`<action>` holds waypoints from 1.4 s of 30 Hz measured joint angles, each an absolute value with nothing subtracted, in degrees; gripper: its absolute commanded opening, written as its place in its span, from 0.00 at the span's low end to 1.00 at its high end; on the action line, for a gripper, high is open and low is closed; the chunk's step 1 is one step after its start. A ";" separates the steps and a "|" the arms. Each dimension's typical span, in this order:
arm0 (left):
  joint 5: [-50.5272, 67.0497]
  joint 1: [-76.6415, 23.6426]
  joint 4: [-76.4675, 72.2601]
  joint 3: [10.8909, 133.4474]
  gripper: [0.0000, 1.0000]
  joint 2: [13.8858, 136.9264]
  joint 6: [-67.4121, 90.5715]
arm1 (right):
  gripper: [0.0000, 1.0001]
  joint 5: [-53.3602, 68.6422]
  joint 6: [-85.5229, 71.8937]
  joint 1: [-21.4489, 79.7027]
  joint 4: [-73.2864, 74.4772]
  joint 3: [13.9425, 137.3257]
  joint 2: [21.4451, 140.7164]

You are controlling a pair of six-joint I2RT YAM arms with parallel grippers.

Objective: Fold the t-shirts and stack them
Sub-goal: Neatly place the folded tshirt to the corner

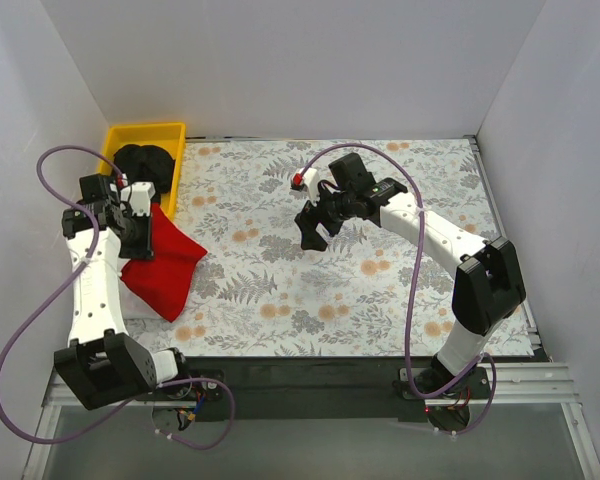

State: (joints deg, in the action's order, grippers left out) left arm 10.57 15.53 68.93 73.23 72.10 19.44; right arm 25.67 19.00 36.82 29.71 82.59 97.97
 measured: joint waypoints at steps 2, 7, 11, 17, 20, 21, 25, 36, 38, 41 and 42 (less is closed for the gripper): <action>11.00 16.82 68.97 73.23 0.00 71.57 18.94 | 0.98 25.67 19.03 36.82 29.95 82.59 97.97; 11.88 20.10 68.75 73.19 0.00 72.07 17.61 | 0.98 25.67 19.00 36.82 30.00 82.59 97.97; 12.19 22.81 66.57 71.00 0.00 72.62 15.94 | 0.98 25.65 19.03 36.82 30.00 82.59 97.97; 12.21 27.97 62.81 66.72 0.00 74.67 13.80 | 0.98 25.65 19.07 36.82 30.09 82.50 97.97; 11.90 29.74 60.36 66.02 0.00 75.59 13.02 | 0.98 25.67 19.09 36.82 30.11 81.89 97.97; 11.60 30.26 59.24 65.54 0.00 75.66 12.71 | 0.98 25.65 19.07 36.82 30.26 81.69 97.97; 10.07 31.27 54.59 62.19 0.00 75.59 11.16 | 0.98 25.69 19.09 36.82 30.55 81.58 97.97; 5.32 35.16 39.51 52.84 0.41 78.54 8.54 | 0.98 26.04 19.11 36.82 30.81 80.84 97.97; 4.27 35.66 37.10 52.56 0.46 80.03 8.67 | 0.98 26.09 19.11 36.82 31.40 80.55 97.97; 2.79 36.62 34.41 53.36 0.59 82.19 8.32 | 0.98 26.06 19.20 36.82 31.55 80.27 97.97; 2.42 36.91 34.04 54.02 0.60 82.78 8.32 | 0.98 26.04 19.27 36.82 31.55 79.99 97.95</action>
